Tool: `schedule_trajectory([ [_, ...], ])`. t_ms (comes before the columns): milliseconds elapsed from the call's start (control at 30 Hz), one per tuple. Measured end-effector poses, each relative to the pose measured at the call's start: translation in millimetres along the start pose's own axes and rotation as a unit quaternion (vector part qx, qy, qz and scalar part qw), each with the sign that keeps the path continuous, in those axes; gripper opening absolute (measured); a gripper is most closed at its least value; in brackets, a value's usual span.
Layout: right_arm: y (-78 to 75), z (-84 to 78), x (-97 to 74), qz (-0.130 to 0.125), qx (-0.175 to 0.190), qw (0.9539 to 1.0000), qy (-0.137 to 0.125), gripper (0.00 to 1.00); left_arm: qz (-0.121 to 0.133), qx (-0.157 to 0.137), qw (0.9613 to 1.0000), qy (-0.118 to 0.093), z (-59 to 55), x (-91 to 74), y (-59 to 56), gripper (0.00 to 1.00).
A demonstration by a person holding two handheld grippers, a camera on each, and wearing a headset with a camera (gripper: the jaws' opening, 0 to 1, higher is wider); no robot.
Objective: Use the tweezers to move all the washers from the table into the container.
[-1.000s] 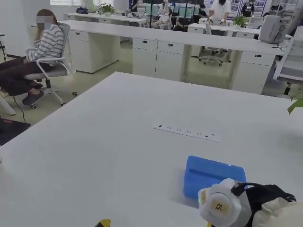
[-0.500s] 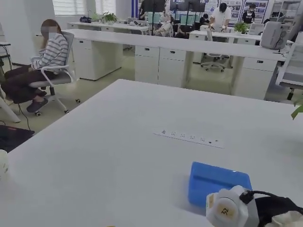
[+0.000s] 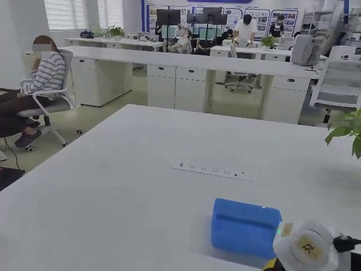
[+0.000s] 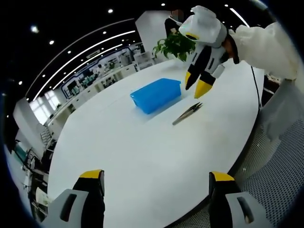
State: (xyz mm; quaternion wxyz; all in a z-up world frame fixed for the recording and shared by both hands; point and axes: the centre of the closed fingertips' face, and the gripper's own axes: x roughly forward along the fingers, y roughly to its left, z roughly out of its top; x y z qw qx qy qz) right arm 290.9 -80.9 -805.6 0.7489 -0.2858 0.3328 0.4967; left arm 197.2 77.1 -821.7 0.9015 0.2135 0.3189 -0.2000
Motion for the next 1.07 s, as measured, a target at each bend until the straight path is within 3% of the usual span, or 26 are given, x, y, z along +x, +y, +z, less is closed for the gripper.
schedule_trajectory([
  [133, 3.1, -3.9, -31.3, -0.036, 0.074, 0.9954, -0.049, 0.34, -0.005, -0.006, 0.9999, -0.015, 6.3, -2.8, -1.0, 0.98],
  [333, -0.3, -20.5, -66.6, -0.103, 0.116, 0.9841, -0.086, 0.42, -0.004, -0.032, 0.9992, -0.024, 13.3, -12.0, 4.9, 0.99],
  [467, 0.1, -29.2, -88.2, -0.135, 0.145, 0.9739, -0.111, 0.54, 0.007, -0.048, 0.9977, -0.048, 29.7, -27.8, 14.6, 0.99],
  [700, 8.5, -45.1, -103.2, -0.152, 0.175, 0.9646, -0.127, 0.69, 0.022, -0.053, 0.9965, -0.060, 39.9, -43.0, 23.7, 0.99],
  [867, 10.4, -48.8, -115.9, -0.181, 0.200, 0.9509, -0.151, 0.84, 0.028, -0.077, 0.9941, -0.071, 43.8, -50.0, 30.9, 0.99],
  [1067, 7.8, -59.4, -119.2, -0.190, 0.210, 0.9478, -0.146, 0.94, 0.035, -0.095, 0.9920, -0.076, 43.6, -51.0, 33.8, 0.99],
])
